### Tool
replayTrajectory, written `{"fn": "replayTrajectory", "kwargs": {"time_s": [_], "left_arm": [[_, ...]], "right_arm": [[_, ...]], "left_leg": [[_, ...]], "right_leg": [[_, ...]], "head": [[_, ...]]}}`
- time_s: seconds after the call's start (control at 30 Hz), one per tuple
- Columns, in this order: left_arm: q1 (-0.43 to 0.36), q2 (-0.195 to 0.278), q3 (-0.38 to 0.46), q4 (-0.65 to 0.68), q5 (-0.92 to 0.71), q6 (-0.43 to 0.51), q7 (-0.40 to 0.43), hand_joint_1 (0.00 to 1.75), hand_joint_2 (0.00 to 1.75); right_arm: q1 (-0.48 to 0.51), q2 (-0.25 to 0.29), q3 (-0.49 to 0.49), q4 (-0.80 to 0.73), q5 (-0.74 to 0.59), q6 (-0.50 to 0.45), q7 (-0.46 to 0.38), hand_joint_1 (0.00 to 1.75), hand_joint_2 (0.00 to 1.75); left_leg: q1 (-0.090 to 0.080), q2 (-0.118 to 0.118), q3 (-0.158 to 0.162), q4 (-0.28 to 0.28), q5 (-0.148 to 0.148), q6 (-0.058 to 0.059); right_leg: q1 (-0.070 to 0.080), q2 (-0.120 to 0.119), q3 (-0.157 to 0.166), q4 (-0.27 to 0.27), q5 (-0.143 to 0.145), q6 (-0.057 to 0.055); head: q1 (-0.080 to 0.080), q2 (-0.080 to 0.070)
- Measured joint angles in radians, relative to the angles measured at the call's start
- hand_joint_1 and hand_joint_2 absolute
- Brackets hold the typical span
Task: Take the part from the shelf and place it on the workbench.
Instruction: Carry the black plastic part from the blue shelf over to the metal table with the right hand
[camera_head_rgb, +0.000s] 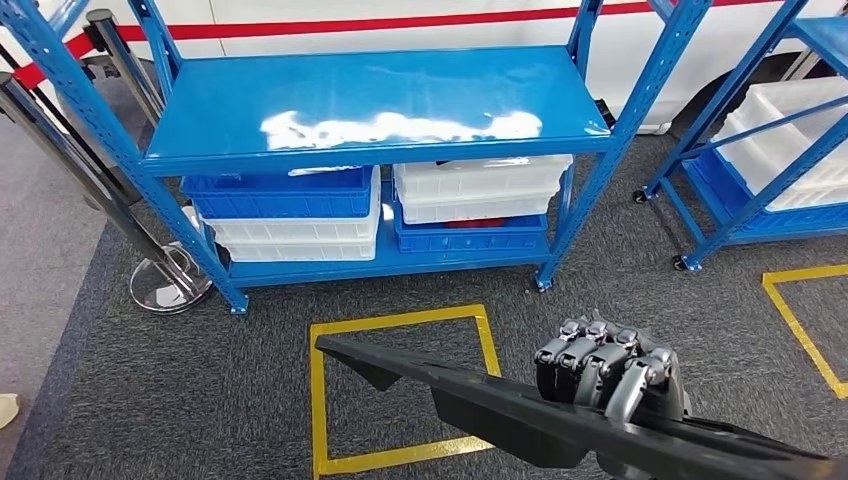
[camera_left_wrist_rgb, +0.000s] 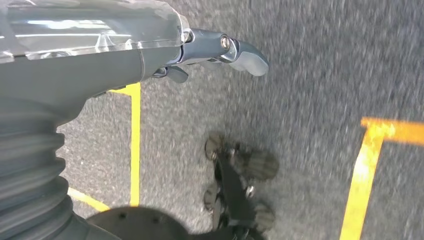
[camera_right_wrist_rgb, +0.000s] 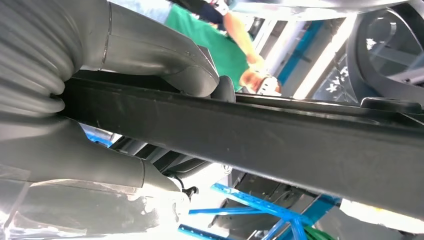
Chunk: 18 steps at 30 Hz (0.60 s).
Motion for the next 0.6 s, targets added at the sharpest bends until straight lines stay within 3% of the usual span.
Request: {"fn": "replayTrajectory", "kwargs": {"time_s": [0.07,0.1,0.13,0.17,0.23,0.3,0.33,0.4,0.43,0.5,0.57,0.6], "left_arm": [[-0.001,0.001,0.006,0.000,-0.001,0.013,0.001,0.00,1.75],[-0.001,0.001,0.008,0.000,-0.001,0.015,0.001,0.00,1.75],[-0.001,0.001,0.010,0.000,-0.002,0.017,0.001,0.00,1.75],[-0.002,0.001,0.012,0.000,-0.002,0.017,0.001,0.00,1.75],[-0.006,0.001,0.015,0.000,-0.002,0.018,0.001,0.00,1.75],[-0.007,0.001,0.016,0.000,-0.002,0.023,0.001,0.00,1.75],[-0.007,0.000,0.016,0.000,-0.003,0.027,0.001,0.00,1.75],[-0.008,0.000,0.017,0.000,-0.006,0.034,0.000,0.00,1.75],[-0.009,0.001,0.018,0.000,-0.008,0.035,0.000,0.00,1.75],[-0.010,0.002,0.018,0.000,-0.012,0.032,0.004,0.00,1.75],[-0.008,0.003,0.020,0.000,-0.016,0.030,0.014,0.00,1.75],[-0.006,0.003,0.021,0.000,-0.017,0.029,0.019,0.00,1.75]], "right_arm": [[-0.004,0.009,0.014,0.002,0.019,-0.005,0.001,1.69,1.75],[-0.005,0.013,0.022,0.004,0.026,-0.007,0.001,1.69,1.75],[-0.004,0.017,0.028,0.005,0.029,-0.009,0.001,1.69,1.75],[-0.004,0.020,0.033,0.006,0.031,-0.011,0.001,1.69,1.75],[-0.006,0.023,0.038,0.007,0.032,-0.012,0.001,1.69,1.75],[-0.009,0.025,0.041,0.007,0.033,-0.012,0.001,1.69,1.75],[-0.011,0.027,0.045,0.008,0.034,-0.013,0.002,1.69,1.75],[-0.014,0.031,0.056,0.010,0.040,-0.016,0.005,1.69,1.75],[-0.015,0.034,0.064,0.012,0.045,-0.019,0.008,1.69,1.75],[-0.024,0.040,0.083,0.020,0.054,-0.029,0.012,1.69,1.75],[-0.042,0.048,0.105,0.033,0.056,-0.043,0.028,1.69,1.75],[-0.052,0.051,0.117,0.043,0.055,-0.050,0.042,1.69,1.75]], "left_leg": [[-0.004,0.021,-0.004,0.000,0.001,0.004],[-0.005,0.032,-0.005,0.000,0.001,0.005],[-0.006,0.042,-0.005,0.000,0.001,0.005],[-0.006,0.051,-0.005,0.000,0.001,0.005],[-0.007,0.066,-0.001,0.000,-0.001,0.003],[-0.011,0.080,0.002,0.000,-0.004,-0.004],[-0.013,0.087,0.003,0.000,-0.004,-0.008],[-0.016,0.104,0.007,-0.004,-0.005,-0.018],[-0.015,0.103,0.008,-0.001,-0.011,-0.023],[-0.014,0.071,-0.012,0.050,-0.049,-0.030],[-0.012,0.029,-0.073,0.181,-0.116,-0.033],[-0.012,0.020,-0.104,0.246,-0.138,-0.034]], "right_leg": [[0.000,-0.031,-0.058,0.128,-0.064,0.006],[-0.001,-0.036,-0.079,0.178,-0.081,0.007],[-0.001,-0.039,-0.085,0.197,-0.081,0.007],[-0.001,-0.043,-0.073,0.180,-0.063,0.006],[0.002,-0.065,0.000,0.049,-0.001,-0.002],[0.013,-0.097,0.059,-0.064,0.031,-0.014],[0.018,-0.104,0.067,-0.084,0.032,-0.019],[0.019,-0.087,0.064,-0.089,0.034,-0.028],[0.016,-0.079,0.065,-0.093,0.038,-0.033],[0.009,-0.062,0.066,-0.103,0.045,-0.045],[0.008,-0.045,0.063,-0.104,0.049,-0.053],[0.009,-0.034,0.061,-0.103,0.049,-0.055]], "head": [[0.002,0.000],[0.002,0.000],[0.002,0.000],[0.002,0.000],[0.002,0.000],[0.002,0.000],[0.002,0.000],[0.002,0.000],[0.002,0.000],[0.001,0.000],[0.000,0.000],[-0.001,0.000]]}}
